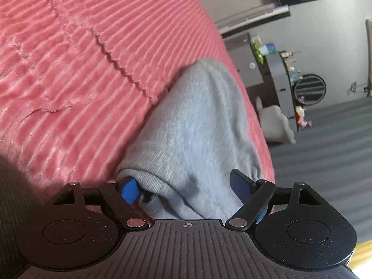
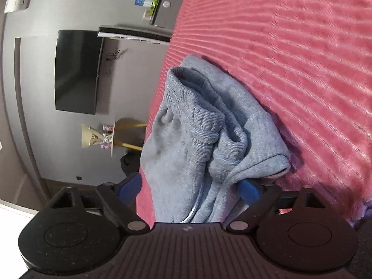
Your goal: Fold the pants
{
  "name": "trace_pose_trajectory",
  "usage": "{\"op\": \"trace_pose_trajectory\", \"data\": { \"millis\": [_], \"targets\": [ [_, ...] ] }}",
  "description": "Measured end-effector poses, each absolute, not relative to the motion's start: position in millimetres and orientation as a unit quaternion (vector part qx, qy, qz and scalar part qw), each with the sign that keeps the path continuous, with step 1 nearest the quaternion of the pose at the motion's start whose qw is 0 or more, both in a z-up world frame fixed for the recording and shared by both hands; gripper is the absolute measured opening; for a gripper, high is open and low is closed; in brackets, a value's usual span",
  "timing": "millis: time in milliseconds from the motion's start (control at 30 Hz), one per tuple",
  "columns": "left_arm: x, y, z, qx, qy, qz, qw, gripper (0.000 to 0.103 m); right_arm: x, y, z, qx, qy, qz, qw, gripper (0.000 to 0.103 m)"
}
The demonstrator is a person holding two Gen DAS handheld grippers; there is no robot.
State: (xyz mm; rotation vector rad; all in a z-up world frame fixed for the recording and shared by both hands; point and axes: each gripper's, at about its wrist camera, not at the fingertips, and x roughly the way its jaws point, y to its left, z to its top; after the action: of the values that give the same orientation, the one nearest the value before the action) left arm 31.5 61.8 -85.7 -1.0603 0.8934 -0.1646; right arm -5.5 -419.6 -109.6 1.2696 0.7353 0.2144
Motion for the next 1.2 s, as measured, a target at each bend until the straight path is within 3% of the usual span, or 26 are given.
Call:
{"op": "trace_pose_trajectory", "data": {
  "millis": [67,133,167,300,400,500,633,767,800,900,967,1100,1200],
  "targets": [
    [35.8,57.7,-87.0,-0.471,0.416,-0.066,0.775,0.082,-5.3,-417.7,-112.0,0.57,0.343,0.077,0.743,0.069],
    [41.4,52.3,-88.1,-0.456,0.423,-0.061,0.781,0.081,-3.7,-414.3,-114.1,0.561,0.353,0.048,0.747,0.05],
    [45.0,48.9,-88.2,-0.449,0.426,-0.059,0.783,0.08,-1.8,-413.2,-116.0,0.562,0.359,0.034,0.745,0.047],
    [46.6,47.7,-88.2,-0.447,0.424,-0.06,0.785,0.078,1.7,-409.7,-132.5,0.618,0.36,0.001,0.699,0.053],
    [43.1,54.7,-93.3,-0.464,0.421,-0.06,0.777,0.078,0.5,-405.2,-121.4,0.591,0.373,-0.017,0.715,0.055],
    [39.9,60.5,-98.0,-0.471,0.421,-0.06,0.773,0.078,-5.8,-408.4,-112.6,0.57,0.371,-0.033,0.732,0.069],
    [41.5,56.5,-96.2,-0.451,0.425,-0.062,0.783,0.078,-5.9,-417.5,-124.3,0.597,0.365,-0.029,0.714,0.074],
    [44.7,54.0,-95.6,-0.437,0.426,-0.066,0.79,0.076,1.9,-421.0,-133.8,0.623,0.343,-0.025,0.703,0.073],
    [45.1,54.5,-96.0,-0.438,0.426,-0.066,0.789,0.076,4.9,-420.2,-131.5,0.617,0.341,-0.024,0.709,0.068],
    [47.2,55.8,-98.5,-0.443,0.427,-0.059,0.786,0.064,11.3,-417.9,-125.0,0.602,0.34,-0.021,0.722,0.057],
    [47.5,56.8,-100.4,-0.445,0.43,-0.052,0.784,0.056,13.5,-416.1,-122.3,0.591,0.341,-0.022,0.731,0.054],
    [43.8,58.9,-95.8,-0.429,0.414,-0.053,0.801,0.03,16.9,-411.7,-106.6,0.55,0.346,-0.015,0.76,0.045],
    [34.5,58.3,-81.7,-0.408,0.385,-0.072,0.825,0.026,8.9,-414.4,-90.1,0.529,0.323,0.026,0.784,0.038]
  ]
}}
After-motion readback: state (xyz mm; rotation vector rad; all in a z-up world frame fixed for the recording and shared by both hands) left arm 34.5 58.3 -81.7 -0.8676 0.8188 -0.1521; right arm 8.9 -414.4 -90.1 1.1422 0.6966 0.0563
